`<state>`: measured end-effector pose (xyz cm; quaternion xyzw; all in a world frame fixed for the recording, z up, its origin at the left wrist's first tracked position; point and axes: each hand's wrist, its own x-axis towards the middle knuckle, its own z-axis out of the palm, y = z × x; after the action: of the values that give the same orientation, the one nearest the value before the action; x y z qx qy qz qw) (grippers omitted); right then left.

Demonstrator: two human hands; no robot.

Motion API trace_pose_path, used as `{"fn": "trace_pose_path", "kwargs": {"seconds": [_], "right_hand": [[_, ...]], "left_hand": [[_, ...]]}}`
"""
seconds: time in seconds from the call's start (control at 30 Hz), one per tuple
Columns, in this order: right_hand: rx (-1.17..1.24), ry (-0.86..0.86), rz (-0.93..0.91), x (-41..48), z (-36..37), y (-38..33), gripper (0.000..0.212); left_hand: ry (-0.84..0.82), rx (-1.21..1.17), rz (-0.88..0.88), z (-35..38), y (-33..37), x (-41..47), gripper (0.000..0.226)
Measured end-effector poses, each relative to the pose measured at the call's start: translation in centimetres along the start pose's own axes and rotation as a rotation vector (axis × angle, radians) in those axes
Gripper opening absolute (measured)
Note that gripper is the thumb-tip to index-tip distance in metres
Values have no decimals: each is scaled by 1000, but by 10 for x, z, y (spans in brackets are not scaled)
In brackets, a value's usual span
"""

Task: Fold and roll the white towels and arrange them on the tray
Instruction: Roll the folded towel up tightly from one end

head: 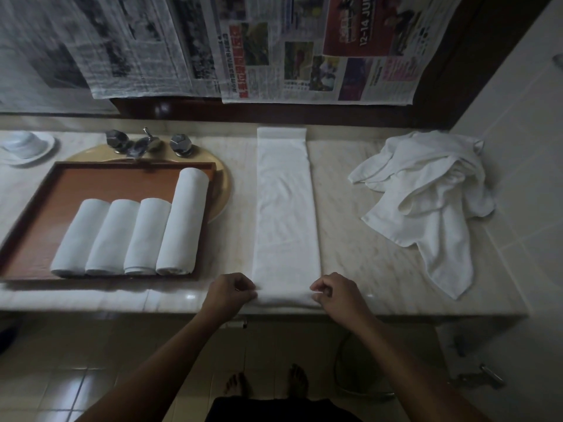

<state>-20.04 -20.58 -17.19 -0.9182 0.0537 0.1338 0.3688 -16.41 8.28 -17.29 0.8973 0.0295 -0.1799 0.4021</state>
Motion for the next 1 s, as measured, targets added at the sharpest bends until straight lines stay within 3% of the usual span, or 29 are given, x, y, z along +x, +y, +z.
{"fn": "trace_pose_path", "kwargs": {"seconds": [0.13, 0.27, 0.33, 0.6, 0.77, 0.83, 1.0], "right_hand": [[-97, 72, -137, -2, 13, -1, 18], [-273, 112, -307, -7, 29, -2, 37], [-315, 121, -342, -10, 34, -1, 42], [-390, 98, -393, -18, 35, 6, 52], [-408, 61, -396, -10, 28, 6, 61], [-365, 36, -345, -7, 23, 7, 53], [34, 26, -87, -7, 4, 4, 25]], "left_hand": [[106, 151, 157, 13, 3, -2, 18], [86, 410, 485, 28, 3, -10, 21], [84, 472, 539, 35, -1, -13, 25], [73, 587, 595, 35, -8, -13, 47], [51, 557, 598, 24, -6, -8, 44], [32, 481, 560, 19, -5, -7, 41], [-20, 215, 330, 1, 1, -7, 16]]}}
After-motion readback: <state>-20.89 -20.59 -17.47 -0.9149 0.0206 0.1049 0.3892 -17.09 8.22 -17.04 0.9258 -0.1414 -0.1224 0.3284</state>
